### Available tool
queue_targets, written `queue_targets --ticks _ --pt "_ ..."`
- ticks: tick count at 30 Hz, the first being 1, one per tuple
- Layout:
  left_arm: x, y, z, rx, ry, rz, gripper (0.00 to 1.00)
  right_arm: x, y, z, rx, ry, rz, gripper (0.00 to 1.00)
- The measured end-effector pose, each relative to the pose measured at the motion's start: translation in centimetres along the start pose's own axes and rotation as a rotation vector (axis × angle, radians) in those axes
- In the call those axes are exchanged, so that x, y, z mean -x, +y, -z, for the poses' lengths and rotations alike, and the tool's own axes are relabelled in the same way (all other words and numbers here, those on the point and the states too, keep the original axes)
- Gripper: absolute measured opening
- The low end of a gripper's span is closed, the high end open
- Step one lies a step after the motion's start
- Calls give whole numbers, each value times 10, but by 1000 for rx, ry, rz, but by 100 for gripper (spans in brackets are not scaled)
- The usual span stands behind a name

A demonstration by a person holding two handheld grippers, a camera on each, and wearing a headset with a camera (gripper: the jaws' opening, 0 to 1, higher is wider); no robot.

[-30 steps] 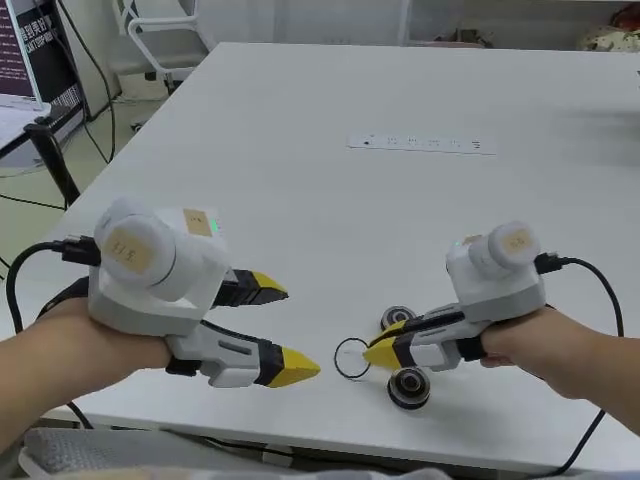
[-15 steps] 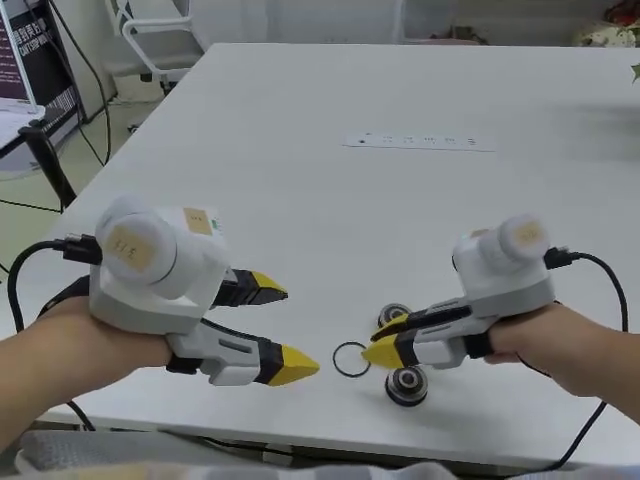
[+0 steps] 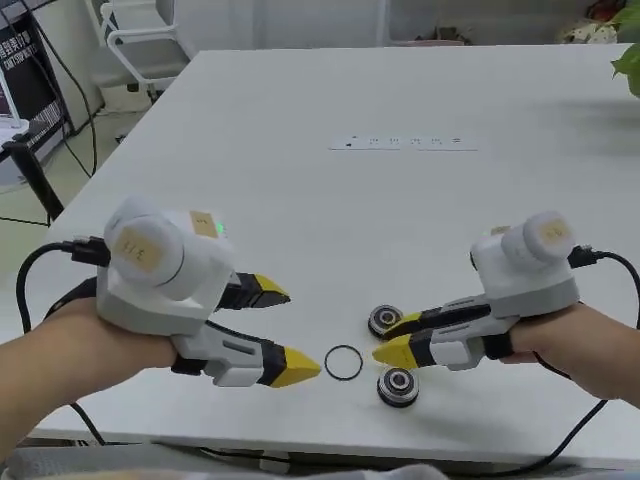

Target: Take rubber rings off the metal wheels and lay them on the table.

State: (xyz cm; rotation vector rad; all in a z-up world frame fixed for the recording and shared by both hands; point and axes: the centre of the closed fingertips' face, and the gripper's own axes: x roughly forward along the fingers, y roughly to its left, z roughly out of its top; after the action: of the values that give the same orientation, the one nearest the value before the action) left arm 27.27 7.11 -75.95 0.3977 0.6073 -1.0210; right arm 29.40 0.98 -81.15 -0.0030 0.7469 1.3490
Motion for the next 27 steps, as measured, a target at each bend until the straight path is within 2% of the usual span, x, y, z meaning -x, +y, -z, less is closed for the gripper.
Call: queue_targets --ticks 15,27 --pt "-19 0 -5 -7 11 31 50 19 -4 14 7 -8 27 23" --pt "-38 -7 -6 -17 27 65 49 23 -2 27 17 -2 34 24"
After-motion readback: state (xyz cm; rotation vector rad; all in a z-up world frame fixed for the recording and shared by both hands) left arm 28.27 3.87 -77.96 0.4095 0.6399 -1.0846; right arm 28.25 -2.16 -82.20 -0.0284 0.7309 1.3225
